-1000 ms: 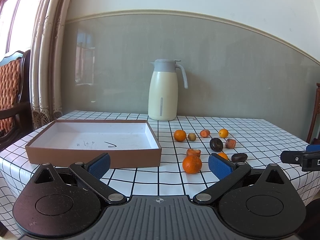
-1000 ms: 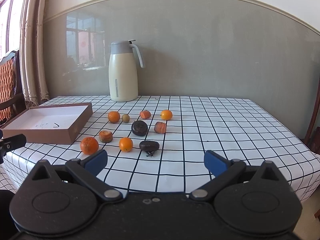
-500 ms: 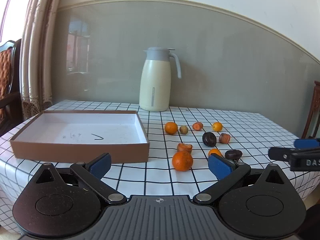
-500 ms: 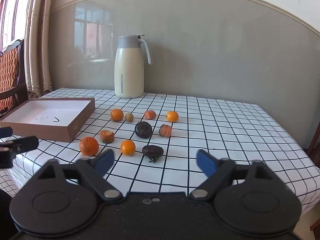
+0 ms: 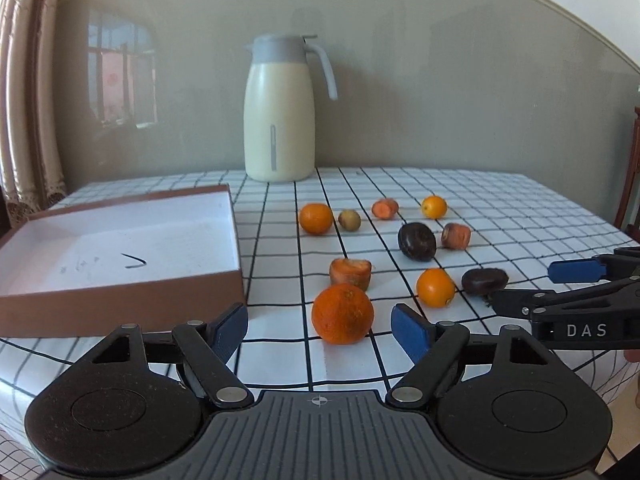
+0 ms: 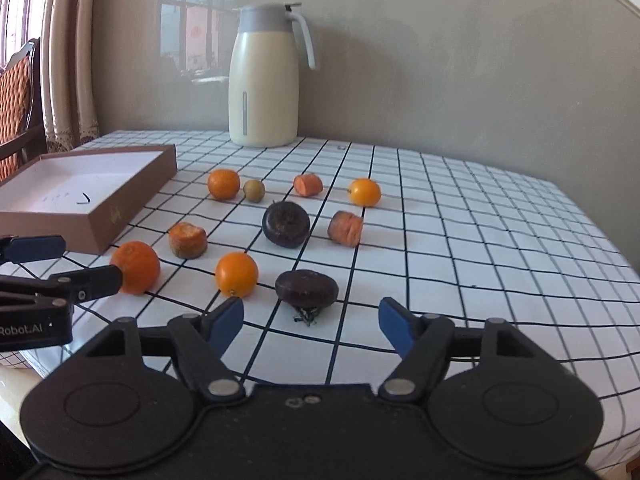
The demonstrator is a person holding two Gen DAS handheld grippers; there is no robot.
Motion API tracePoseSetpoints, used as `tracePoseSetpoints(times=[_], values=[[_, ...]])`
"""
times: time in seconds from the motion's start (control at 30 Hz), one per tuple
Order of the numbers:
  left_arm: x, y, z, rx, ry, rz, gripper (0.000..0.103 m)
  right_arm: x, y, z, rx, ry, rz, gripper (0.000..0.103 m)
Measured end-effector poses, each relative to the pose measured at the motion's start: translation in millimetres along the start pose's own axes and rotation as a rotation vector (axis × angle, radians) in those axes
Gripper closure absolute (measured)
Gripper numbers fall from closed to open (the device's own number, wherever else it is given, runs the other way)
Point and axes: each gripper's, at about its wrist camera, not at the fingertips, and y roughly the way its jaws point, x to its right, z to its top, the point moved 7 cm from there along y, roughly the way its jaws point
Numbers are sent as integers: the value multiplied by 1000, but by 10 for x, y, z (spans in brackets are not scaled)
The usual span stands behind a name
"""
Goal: Organize fruits
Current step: 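Grasp the large mandarin with the left tool while the right tool grasps the dark plum, then carry mandarin and plum over the white box and open both tools to drop them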
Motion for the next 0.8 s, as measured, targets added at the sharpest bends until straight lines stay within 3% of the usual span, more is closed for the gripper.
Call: tracePoseSetpoints(times=[0.23, 0.33, 0.43, 0.47, 0.5, 0.53, 0.57, 0.8], values=[[50, 246, -51, -42, -14, -25, 25, -36, 227, 56, 2, -21, 6, 46], [89, 332, -68, -61, -20, -37, 37, -33, 304, 67, -18, -22, -3, 52], [131, 394, -85, -80, -1, -30, 38, -41, 365, 71, -35, -29, -9, 60], [152, 402, -89, -80, 13, -26, 38, -42, 375, 73, -35, -27, -8, 70], [169, 408, -86, -75, 24, -23, 40, -39, 378, 82, -33, -22, -11, 69], [181, 408, -81, -72, 28, -25, 59, -36, 388, 87, -34, -25, -13, 69], [183, 410, -70, -67, 30, -26, 62, -30, 391, 86, -33, -21, -13, 69], [102, 332, 5, -27, 3, -32, 62, 43, 314, 111, -5, -4, -43, 69]])
